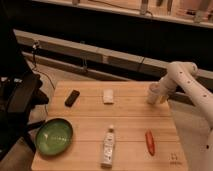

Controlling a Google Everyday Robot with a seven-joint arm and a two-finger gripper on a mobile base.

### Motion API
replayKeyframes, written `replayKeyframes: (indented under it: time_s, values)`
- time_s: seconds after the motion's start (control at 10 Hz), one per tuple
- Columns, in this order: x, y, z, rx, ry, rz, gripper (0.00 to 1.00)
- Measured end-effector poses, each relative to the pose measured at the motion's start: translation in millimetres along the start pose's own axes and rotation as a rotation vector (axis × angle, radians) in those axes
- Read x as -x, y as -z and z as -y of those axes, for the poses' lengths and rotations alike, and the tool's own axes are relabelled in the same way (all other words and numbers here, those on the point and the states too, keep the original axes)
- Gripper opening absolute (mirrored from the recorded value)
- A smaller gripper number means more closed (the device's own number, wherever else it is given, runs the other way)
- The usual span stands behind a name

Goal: Pick up the ceramic cup

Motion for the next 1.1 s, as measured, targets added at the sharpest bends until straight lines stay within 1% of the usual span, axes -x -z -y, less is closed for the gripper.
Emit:
replayKeyframes:
  time_s: [0.1,0.3,0.4,0.5,0.6,0.7,0.8,0.9,1.0,1.1]
  values:
    - [5.4,3.9,0.9,0.003,0.021,-0.002,0.75]
    - [16.9,12.3,5.1,-0.002,0.046,-0.004,0.55]
    - [15.3,11.2,5.9,-0.003,0.042,-0.004,0.47]
    - [8.2,3.6,5.5,-0.004,0.034,-0.004,0.35]
    - [3.6,-3.6,4.5,-0.004,0.028,-0.004,0.30]
    - [1.5,-7.8,3.1,-0.004,0.025,-0.004,0.29]
    - [4.6,-7.9,3.0,-0.003,0.032,-0.005,0.30]
    - [9.7,-4.1,4.4,-0.004,0.041,-0.005,0.26]
    - [18.0,2.0,7.6,-0.007,0.050,-0.005,0.22]
    - [27.5,11.8,9.9,-0.004,0.065,-0.008,0.10]
